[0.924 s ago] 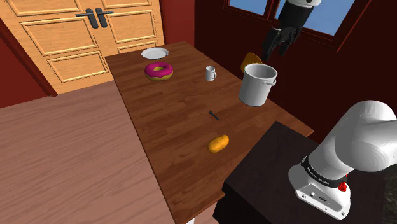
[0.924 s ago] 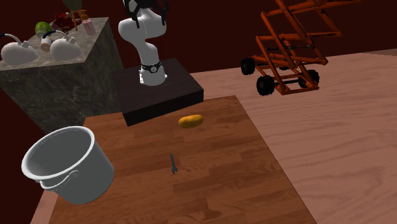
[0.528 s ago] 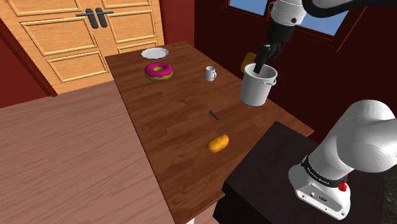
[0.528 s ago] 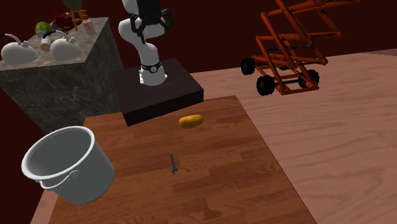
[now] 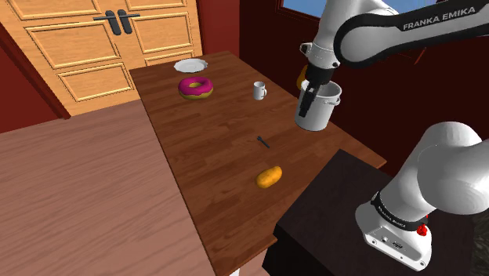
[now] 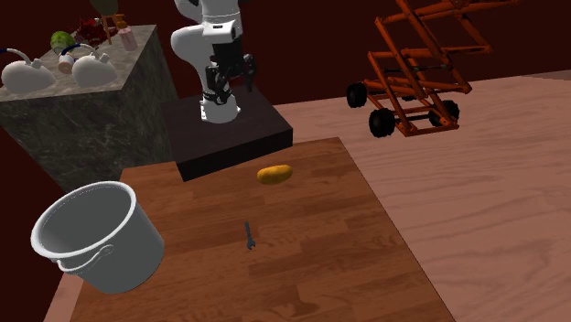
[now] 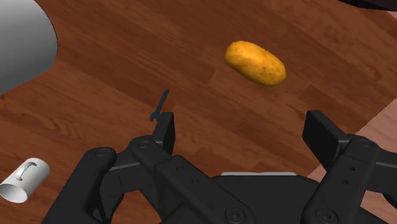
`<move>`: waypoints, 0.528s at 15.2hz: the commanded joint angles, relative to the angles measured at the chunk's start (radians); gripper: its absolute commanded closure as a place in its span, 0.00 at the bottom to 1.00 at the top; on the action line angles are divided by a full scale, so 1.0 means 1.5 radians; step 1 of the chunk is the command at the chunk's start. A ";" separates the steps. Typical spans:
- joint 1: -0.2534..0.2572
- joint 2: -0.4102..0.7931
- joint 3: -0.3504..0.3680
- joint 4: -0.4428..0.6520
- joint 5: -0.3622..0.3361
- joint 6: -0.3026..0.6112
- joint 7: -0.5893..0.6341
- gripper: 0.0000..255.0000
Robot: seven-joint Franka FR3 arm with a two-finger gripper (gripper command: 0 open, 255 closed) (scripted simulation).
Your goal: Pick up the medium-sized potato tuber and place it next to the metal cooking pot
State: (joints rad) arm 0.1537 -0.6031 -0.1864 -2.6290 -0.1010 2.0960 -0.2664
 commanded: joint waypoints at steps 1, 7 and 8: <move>0.018 0.040 -0.014 -0.012 -0.003 0.047 -0.050 0.00; 0.073 0.176 -0.051 -0.036 0.000 0.184 -0.197 0.00; 0.083 0.201 -0.056 -0.038 0.003 0.207 -0.223 0.00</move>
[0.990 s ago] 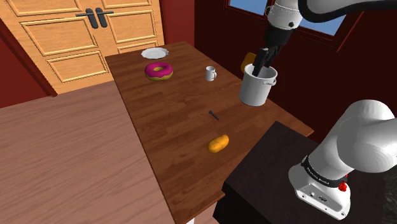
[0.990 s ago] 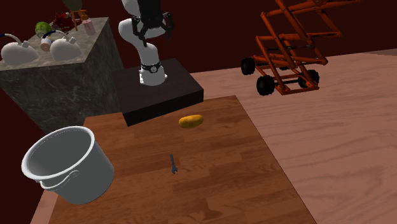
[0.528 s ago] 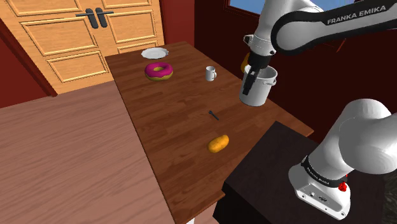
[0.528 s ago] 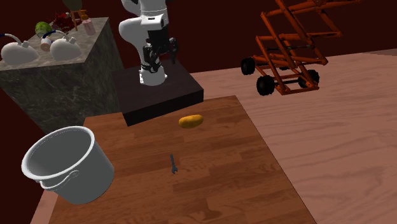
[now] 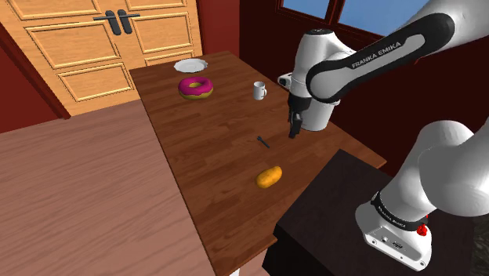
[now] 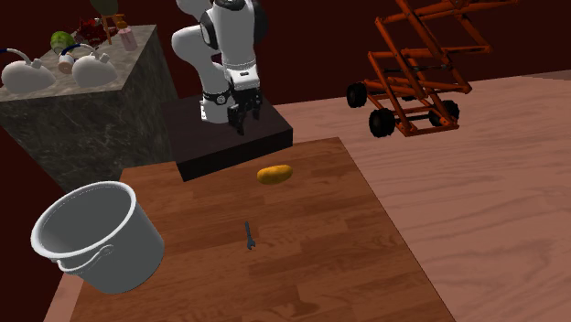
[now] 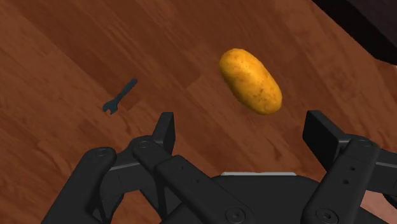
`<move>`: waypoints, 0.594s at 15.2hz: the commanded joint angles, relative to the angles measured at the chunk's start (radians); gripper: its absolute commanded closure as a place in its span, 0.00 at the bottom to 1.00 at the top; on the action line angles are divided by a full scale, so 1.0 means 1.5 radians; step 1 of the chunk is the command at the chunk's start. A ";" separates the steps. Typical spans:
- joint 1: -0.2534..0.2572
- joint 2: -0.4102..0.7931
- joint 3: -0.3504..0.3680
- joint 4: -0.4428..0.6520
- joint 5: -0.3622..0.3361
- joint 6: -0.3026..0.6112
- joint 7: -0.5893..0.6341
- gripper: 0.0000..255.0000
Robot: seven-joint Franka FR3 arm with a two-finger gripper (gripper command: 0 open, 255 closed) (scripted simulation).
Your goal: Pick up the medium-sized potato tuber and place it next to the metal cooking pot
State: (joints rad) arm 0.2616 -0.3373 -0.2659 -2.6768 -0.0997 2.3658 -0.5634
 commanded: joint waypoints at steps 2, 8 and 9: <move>0.030 0.076 -0.012 -0.007 0.013 0.072 -0.078 0.00; 0.076 0.245 -0.016 0.005 0.080 0.202 -0.260 0.00; 0.079 0.275 -0.010 0.009 0.095 0.222 -0.293 0.00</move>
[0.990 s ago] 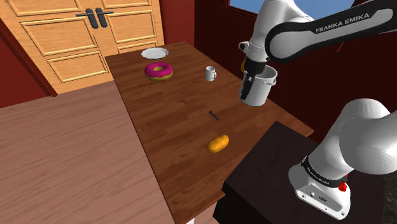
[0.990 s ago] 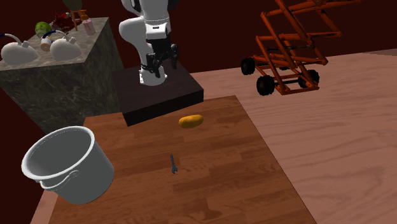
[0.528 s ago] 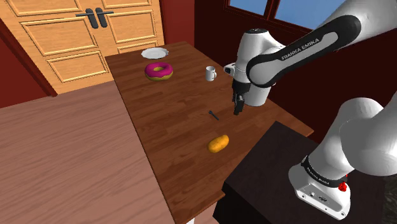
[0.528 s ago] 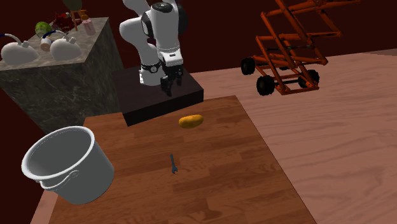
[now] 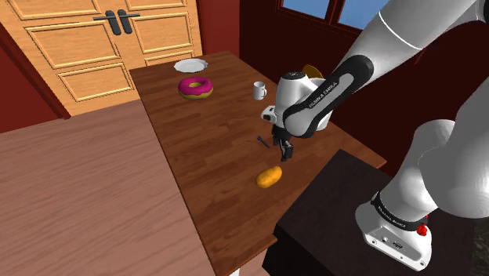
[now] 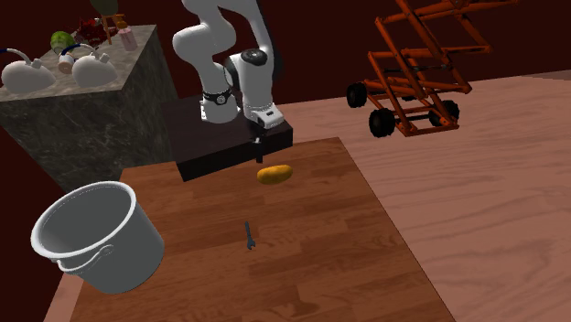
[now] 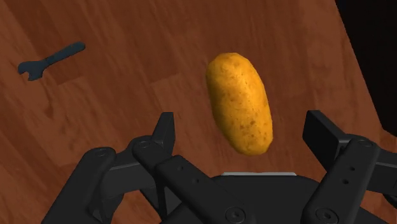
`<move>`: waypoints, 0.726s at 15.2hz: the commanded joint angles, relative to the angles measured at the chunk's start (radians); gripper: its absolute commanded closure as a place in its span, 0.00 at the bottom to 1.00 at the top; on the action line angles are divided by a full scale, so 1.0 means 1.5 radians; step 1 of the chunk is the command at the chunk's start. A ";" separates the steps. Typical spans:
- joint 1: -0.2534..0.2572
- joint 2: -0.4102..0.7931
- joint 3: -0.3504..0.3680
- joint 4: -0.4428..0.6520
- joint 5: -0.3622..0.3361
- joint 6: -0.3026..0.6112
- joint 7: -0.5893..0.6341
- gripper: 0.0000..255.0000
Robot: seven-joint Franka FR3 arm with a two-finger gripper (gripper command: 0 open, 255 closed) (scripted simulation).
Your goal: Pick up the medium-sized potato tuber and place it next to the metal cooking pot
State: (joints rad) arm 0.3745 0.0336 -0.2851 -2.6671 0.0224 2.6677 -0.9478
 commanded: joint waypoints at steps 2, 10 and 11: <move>0.003 0.085 0.022 0.013 0.044 0.059 -0.102 0.00; -0.035 0.236 0.096 0.050 0.088 0.160 -0.222 0.00; -0.040 0.248 0.102 0.052 0.092 0.169 -0.225 0.00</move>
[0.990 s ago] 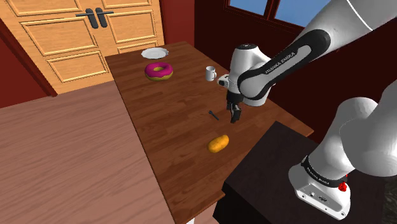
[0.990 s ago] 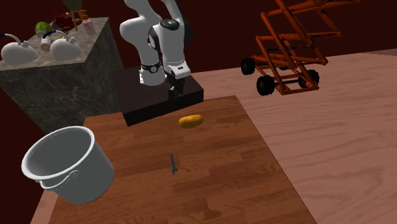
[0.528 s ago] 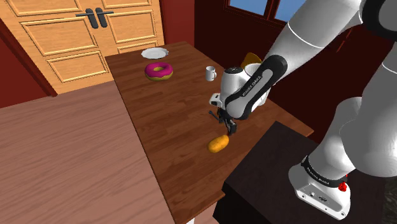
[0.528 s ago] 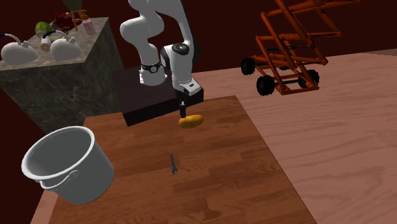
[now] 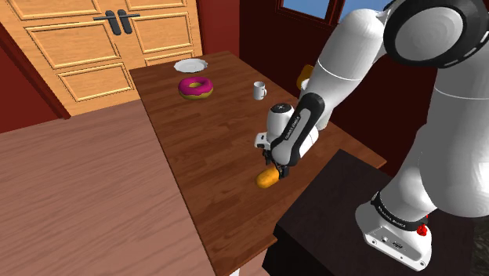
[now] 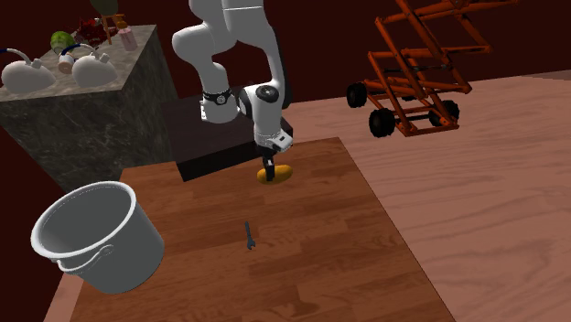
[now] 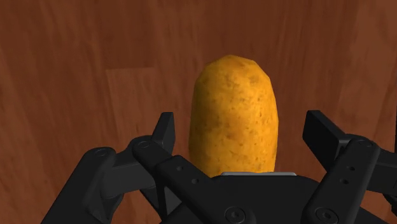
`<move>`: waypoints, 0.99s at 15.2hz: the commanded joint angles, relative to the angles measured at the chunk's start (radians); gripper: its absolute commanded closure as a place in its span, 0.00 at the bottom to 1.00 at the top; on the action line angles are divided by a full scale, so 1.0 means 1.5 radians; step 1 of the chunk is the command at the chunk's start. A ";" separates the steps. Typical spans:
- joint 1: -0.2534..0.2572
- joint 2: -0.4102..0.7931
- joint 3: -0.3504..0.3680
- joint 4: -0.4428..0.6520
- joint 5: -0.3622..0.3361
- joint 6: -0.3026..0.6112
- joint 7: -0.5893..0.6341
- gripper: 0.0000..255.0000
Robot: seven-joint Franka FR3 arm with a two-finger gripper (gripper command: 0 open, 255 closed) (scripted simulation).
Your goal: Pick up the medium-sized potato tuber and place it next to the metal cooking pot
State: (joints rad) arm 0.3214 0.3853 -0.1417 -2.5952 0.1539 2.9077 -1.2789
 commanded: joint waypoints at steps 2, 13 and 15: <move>-0.013 0.036 0.016 0.010 0.011 0.026 -0.009 0.00; -0.020 0.054 0.024 0.016 0.015 0.039 -0.013 1.00; -0.020 0.054 0.024 0.016 0.015 0.039 -0.013 1.00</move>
State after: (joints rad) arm 0.2908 0.4657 -0.1066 -2.5717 0.1767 2.9665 -1.2983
